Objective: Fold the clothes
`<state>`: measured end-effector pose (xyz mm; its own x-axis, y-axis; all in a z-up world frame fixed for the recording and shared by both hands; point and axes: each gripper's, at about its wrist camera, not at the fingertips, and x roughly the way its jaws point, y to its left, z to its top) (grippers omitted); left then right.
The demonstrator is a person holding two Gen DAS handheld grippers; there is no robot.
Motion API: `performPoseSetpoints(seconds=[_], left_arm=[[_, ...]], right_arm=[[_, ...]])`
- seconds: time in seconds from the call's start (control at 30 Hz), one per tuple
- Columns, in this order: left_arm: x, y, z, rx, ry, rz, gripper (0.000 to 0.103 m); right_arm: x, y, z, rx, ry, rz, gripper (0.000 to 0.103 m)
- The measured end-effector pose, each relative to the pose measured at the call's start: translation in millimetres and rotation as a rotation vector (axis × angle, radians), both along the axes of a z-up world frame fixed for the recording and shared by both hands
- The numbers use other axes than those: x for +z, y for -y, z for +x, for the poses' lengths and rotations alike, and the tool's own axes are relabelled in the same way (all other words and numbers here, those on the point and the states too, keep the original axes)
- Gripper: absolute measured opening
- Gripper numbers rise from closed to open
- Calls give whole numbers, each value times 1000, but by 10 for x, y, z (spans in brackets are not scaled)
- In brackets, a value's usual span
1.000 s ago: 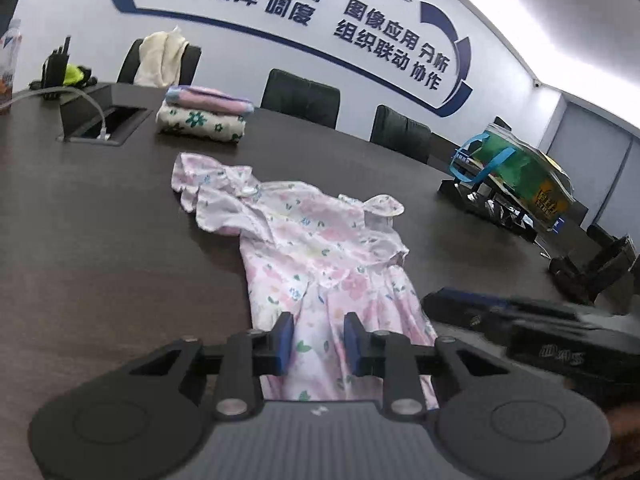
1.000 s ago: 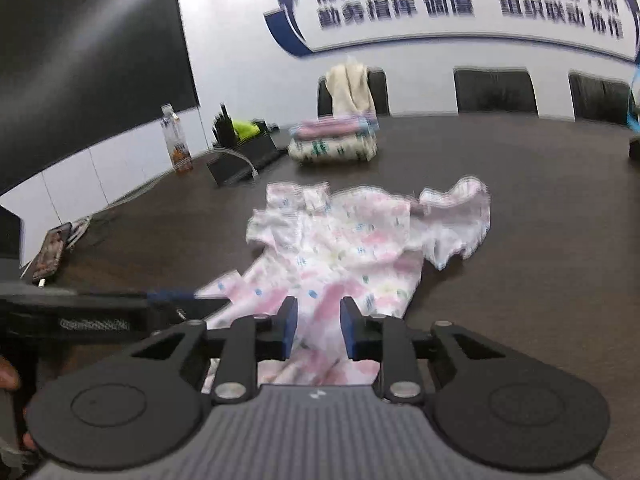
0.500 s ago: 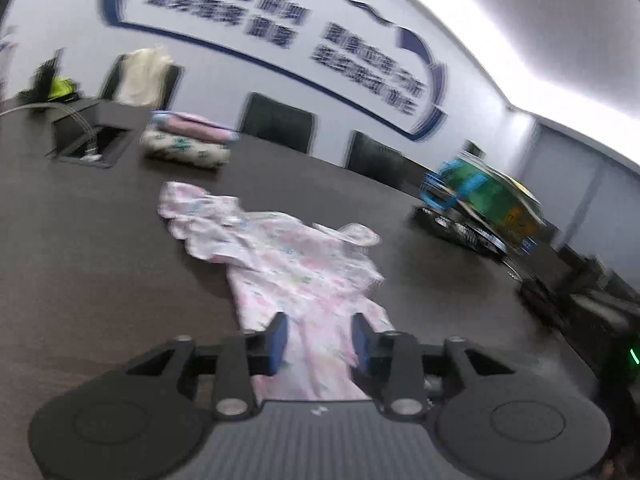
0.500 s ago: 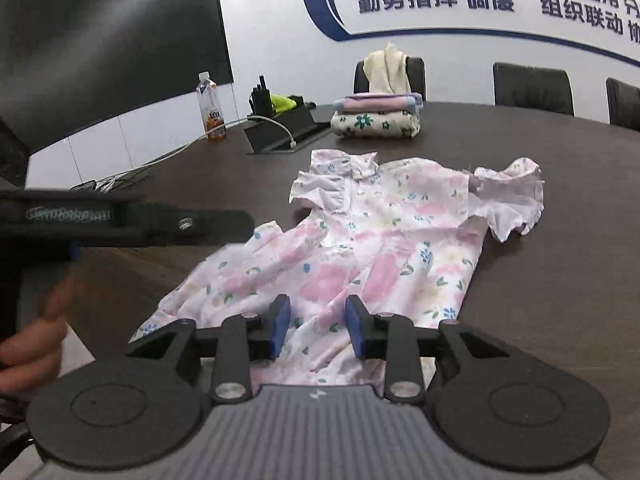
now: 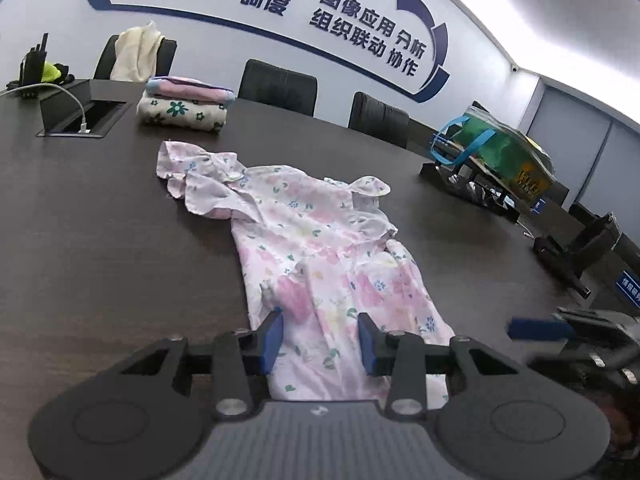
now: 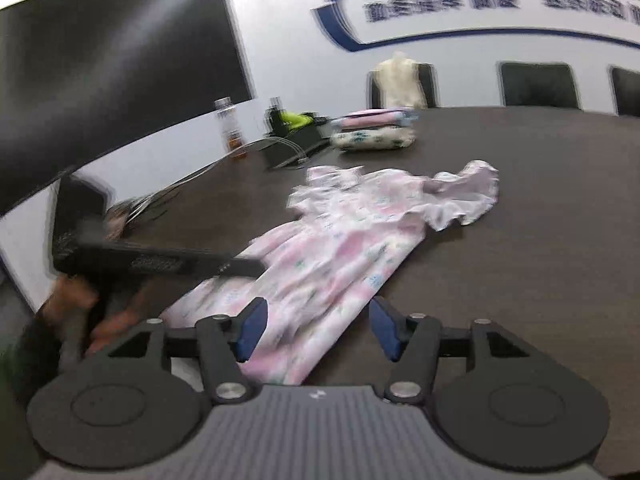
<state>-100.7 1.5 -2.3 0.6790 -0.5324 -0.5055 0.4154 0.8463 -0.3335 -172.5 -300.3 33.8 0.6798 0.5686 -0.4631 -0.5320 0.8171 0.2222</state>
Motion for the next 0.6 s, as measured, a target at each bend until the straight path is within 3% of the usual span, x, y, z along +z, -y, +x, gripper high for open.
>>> performPoseSetpoints(seconds=[0.2, 0.3, 0.37, 0.43, 0.5, 0.6], left_arm=[[1, 19, 8, 9, 3, 9, 37], [3, 56, -20, 7, 25, 41, 37], [6, 83, -29, 7, 34, 61, 37], [9, 112, -29, 9, 43, 83, 38], [13, 135, -22, 11, 48, 106, 37], [18, 176, -24, 12, 58, 140, 37]], right_arm=[[-88, -251, -103, 141, 70, -50, 57], [-177, -299, -18, 176, 36, -53, 51], [-237, -324, 42, 198, 9, -54, 33], [-261, -321, 71, 201, -23, -52, 26], [-244, -309, 49, 197, -33, -54, 10], [-204, -236, -47, 157, -40, -37, 5]])
